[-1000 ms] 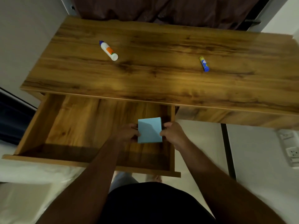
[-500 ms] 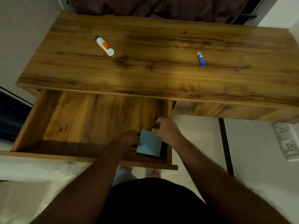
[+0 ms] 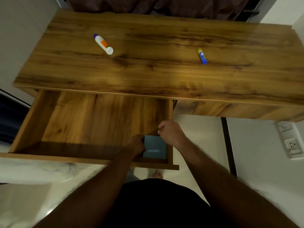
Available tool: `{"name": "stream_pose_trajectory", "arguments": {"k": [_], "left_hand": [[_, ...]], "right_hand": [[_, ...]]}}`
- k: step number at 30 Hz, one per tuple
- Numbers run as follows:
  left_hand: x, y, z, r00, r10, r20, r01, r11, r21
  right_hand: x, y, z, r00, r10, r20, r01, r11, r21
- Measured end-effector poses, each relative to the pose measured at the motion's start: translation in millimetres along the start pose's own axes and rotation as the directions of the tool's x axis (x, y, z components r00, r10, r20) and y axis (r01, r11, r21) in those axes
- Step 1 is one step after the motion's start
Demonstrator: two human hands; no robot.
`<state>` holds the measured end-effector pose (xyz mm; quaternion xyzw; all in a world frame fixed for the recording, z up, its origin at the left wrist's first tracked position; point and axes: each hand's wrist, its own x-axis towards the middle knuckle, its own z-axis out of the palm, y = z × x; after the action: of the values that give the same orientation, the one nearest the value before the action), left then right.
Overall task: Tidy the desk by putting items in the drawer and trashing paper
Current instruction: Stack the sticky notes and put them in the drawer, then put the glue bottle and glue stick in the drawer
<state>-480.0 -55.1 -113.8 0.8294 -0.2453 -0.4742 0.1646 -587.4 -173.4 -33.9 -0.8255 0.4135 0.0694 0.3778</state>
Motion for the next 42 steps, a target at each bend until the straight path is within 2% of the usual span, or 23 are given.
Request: {"name": "stream_pose_trajectory", "arguments": {"k": [7, 10, 12, 14, 19, 24, 28, 32, 35, 37, 41, 42], "left_hand": [[1, -3, -2, 0.999, 0.016, -0.047, -0.006, 0.979, 0.202], [-1, -2, -10, 0.994, 0.039, -0.105, -0.021, 0.985, 0.172], [-5, 2, -20, 0.980, 0.047, -0.194, -0.030, 0.996, 0.089], [-7, 5, -33, 0.967, 0.041, -0.252, -0.060, 0.996, -0.069], [-15, 14, -78, 0.919, 0.049, -0.392, -0.180, 0.935, -0.306], [-5, 17, -145, 0.846, 0.002, -0.533, -0.259, 0.875, -0.409], [13, 20, -200, 0.825, -0.003, -0.565, -0.294, 0.851, -0.434], [42, 28, -249, 0.822, -0.059, -0.567, -0.269, 0.837, -0.477], [69, 40, -286, 0.820, -0.081, -0.566, -0.231, 0.859, -0.457], [87, 55, -311, 0.813, -0.057, -0.580, -0.213, 0.898, -0.386], [127, 81, -350, 0.810, -0.007, -0.586, -0.172, 0.953, -0.250], [137, 85, -357, 0.809, -0.016, -0.588, -0.171, 0.950, -0.261]], "right_hand": [[2, 1, 5, 0.998, -0.021, 0.059, 0.023, 0.999, -0.036], [4, 0, 7, 0.996, -0.035, 0.082, 0.035, 0.999, -0.006], [6, -3, 6, 0.996, -0.046, 0.074, 0.043, 0.998, 0.045], [11, -7, 6, 0.997, -0.066, 0.048, 0.061, 0.993, 0.099], [32, -38, -2, 0.982, -0.185, -0.039, 0.189, 0.967, 0.172], [57, -78, 1, 0.958, -0.260, -0.119, 0.283, 0.923, 0.261], [77, -104, 7, 0.949, -0.273, -0.157, 0.308, 0.911, 0.275], [98, -126, 9, 0.953, -0.235, -0.192, 0.284, 0.913, 0.293], [112, -142, 6, 0.952, -0.218, -0.213, 0.275, 0.916, 0.293], [121, -150, 7, 0.952, -0.193, -0.236, 0.261, 0.917, 0.302], [134, -162, 14, 0.960, -0.080, -0.269, 0.192, 0.888, 0.419], [138, -165, 15, 0.958, -0.058, -0.281, 0.180, 0.883, 0.433]]}}
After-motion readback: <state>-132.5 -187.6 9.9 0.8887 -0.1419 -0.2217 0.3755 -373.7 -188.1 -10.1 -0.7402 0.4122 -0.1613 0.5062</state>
